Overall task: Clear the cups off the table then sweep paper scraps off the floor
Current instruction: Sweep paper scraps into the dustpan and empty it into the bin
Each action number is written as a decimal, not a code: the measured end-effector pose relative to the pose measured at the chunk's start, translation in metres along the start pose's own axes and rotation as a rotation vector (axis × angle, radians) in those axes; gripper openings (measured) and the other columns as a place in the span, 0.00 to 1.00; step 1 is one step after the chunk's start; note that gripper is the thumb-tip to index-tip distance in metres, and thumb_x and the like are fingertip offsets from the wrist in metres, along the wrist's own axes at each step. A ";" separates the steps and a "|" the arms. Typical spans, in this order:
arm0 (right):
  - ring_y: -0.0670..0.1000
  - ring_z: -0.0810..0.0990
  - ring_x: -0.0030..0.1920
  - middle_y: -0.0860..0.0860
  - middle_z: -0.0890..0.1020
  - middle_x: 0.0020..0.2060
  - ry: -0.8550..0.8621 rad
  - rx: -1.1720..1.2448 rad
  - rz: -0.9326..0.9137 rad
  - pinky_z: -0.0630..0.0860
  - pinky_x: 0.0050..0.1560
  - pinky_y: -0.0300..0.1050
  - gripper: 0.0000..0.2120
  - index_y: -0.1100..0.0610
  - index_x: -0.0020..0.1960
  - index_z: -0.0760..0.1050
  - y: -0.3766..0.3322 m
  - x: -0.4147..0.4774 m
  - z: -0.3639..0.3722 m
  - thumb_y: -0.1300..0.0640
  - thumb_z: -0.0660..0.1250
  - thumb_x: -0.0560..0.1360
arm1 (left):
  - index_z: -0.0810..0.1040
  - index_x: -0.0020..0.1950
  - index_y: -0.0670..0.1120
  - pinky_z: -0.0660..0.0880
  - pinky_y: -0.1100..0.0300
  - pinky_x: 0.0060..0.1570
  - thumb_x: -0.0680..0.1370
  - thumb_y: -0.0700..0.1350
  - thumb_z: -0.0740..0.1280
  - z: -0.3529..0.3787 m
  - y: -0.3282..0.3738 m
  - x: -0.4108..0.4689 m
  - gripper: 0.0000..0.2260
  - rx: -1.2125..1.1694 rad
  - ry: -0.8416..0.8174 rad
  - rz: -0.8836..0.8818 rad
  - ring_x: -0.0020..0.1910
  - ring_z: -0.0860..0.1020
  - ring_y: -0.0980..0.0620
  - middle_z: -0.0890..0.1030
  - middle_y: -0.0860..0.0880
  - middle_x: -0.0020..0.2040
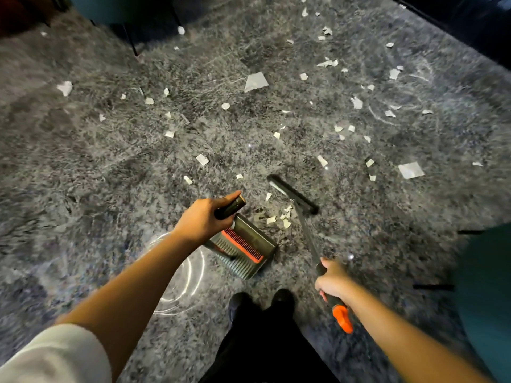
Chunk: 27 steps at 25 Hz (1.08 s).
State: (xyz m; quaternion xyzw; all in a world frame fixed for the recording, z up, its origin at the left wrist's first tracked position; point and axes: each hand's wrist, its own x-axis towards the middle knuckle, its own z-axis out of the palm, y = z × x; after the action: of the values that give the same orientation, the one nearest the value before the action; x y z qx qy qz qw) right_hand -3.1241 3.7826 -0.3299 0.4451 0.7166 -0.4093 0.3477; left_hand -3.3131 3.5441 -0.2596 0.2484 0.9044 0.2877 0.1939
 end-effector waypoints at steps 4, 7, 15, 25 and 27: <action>0.45 0.69 0.13 0.56 0.74 0.39 -0.093 -0.054 -0.009 0.67 0.16 0.35 0.38 0.57 0.77 0.53 -0.003 -0.037 0.008 0.74 0.60 0.70 | 0.71 0.69 0.58 0.75 0.58 0.40 0.74 0.43 0.70 0.000 0.000 0.003 0.25 -0.031 -0.020 0.021 0.47 0.82 0.53 0.84 0.49 0.47; 0.45 0.69 0.14 0.55 0.74 0.26 -0.203 -0.051 -0.032 0.67 0.17 0.35 0.38 0.55 0.77 0.53 -0.004 -0.069 0.008 0.73 0.62 0.71 | 0.72 0.69 0.56 0.76 0.58 0.43 0.74 0.44 0.70 -0.003 -0.004 0.006 0.24 -0.064 -0.027 0.029 0.48 0.82 0.52 0.84 0.49 0.50; 0.45 0.70 0.21 0.56 0.71 0.31 -0.362 0.182 -0.029 0.68 0.22 0.38 0.34 0.56 0.76 0.54 -0.026 -0.126 -0.028 0.73 0.60 0.75 | 0.70 0.71 0.57 0.78 0.50 0.40 0.76 0.44 0.68 -0.016 -0.014 -0.004 0.24 -0.006 -0.056 0.035 0.41 0.81 0.50 0.83 0.47 0.49; 0.46 0.69 0.18 0.57 0.71 0.29 -0.234 0.102 -0.137 0.67 0.18 0.35 0.30 0.59 0.73 0.61 -0.135 -0.083 -0.029 0.75 0.59 0.73 | 0.73 0.67 0.56 0.71 0.58 0.35 0.73 0.43 0.72 -0.086 -0.103 -0.031 0.24 -0.165 0.305 -0.204 0.41 0.76 0.72 0.83 0.41 0.43; 0.46 0.68 0.16 0.56 0.70 0.28 -0.225 0.055 -0.162 0.66 0.18 0.35 0.22 0.65 0.66 0.68 -0.172 -0.063 -0.032 0.75 0.59 0.73 | 0.74 0.67 0.55 0.70 0.66 0.34 0.72 0.42 0.72 -0.098 -0.121 -0.034 0.24 -0.205 0.367 -0.237 0.38 0.69 0.80 0.84 0.51 0.44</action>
State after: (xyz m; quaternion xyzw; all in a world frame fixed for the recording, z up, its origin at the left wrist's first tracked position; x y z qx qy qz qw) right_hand -3.2647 3.7425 -0.2145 0.3464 0.6952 -0.5027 0.3796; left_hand -3.3754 3.3977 -0.2529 0.0633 0.9133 0.3937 0.0828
